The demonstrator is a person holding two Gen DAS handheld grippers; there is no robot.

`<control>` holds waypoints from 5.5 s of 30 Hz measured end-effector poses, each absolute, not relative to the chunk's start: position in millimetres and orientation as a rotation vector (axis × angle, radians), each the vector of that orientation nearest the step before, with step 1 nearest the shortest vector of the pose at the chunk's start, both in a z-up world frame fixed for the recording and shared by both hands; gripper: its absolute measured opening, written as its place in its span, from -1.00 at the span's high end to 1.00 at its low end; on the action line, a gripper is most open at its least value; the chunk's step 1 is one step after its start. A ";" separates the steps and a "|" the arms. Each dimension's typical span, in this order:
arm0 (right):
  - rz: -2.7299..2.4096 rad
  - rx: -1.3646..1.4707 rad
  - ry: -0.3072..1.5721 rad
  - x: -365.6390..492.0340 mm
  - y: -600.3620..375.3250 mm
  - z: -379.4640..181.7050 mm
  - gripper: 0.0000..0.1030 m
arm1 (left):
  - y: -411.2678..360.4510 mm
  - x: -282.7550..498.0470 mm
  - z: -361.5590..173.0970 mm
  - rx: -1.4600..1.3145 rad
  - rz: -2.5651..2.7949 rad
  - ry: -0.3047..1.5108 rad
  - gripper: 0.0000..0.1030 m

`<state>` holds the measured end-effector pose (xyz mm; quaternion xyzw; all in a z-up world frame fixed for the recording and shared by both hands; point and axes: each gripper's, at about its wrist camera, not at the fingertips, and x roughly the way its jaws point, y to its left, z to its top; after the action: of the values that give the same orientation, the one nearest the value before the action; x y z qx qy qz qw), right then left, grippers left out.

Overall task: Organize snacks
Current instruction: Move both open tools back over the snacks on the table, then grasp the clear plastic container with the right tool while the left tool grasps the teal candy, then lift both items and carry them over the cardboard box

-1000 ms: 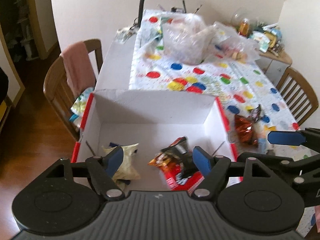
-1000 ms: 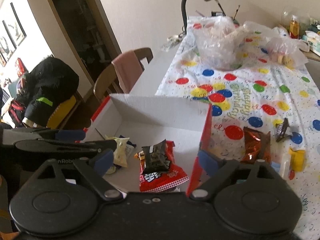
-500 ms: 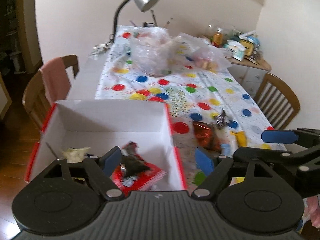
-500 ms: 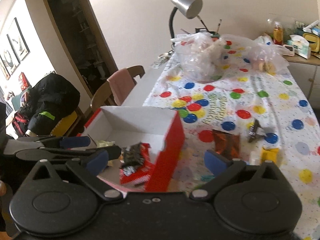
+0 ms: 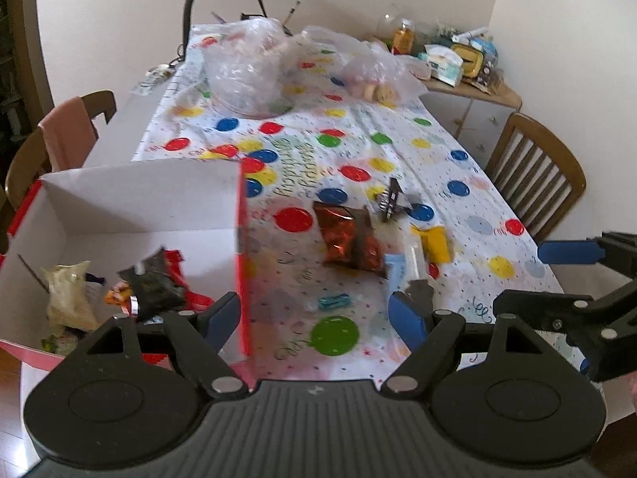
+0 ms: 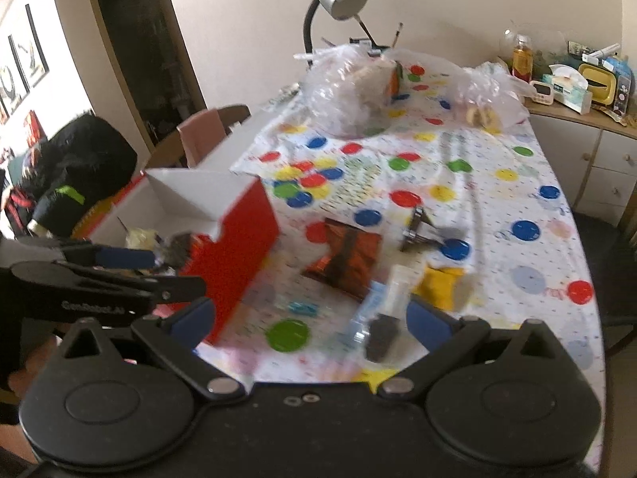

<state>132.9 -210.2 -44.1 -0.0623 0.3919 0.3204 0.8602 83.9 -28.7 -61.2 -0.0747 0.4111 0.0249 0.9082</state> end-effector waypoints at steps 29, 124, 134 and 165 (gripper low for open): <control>0.705 -0.206 1.093 227.8 -207.7 -161.5 -0.61 | -71.2 125.9 -118.1 -0.123 0.123 0.960 -0.55; 0.709 -0.146 0.982 141.8 -177.9 -66.8 0.14 | -5.6 101.0 -74.9 -0.152 0.031 0.988 0.76; 0.747 -0.179 0.940 127.5 -111.4 -48.2 0.14 | 51.5 79.5 -51.6 -0.137 0.077 0.939 0.76; 0.693 -0.266 1.026 163.0 48.2 -95.0 0.14 | 216.5 94.1 -88.5 -0.106 0.224 0.998 0.76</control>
<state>163.0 48.2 -95.0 -0.1242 0.4795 0.3240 0.8060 94.1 216.5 -88.5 -0.0507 0.4773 0.1070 0.8707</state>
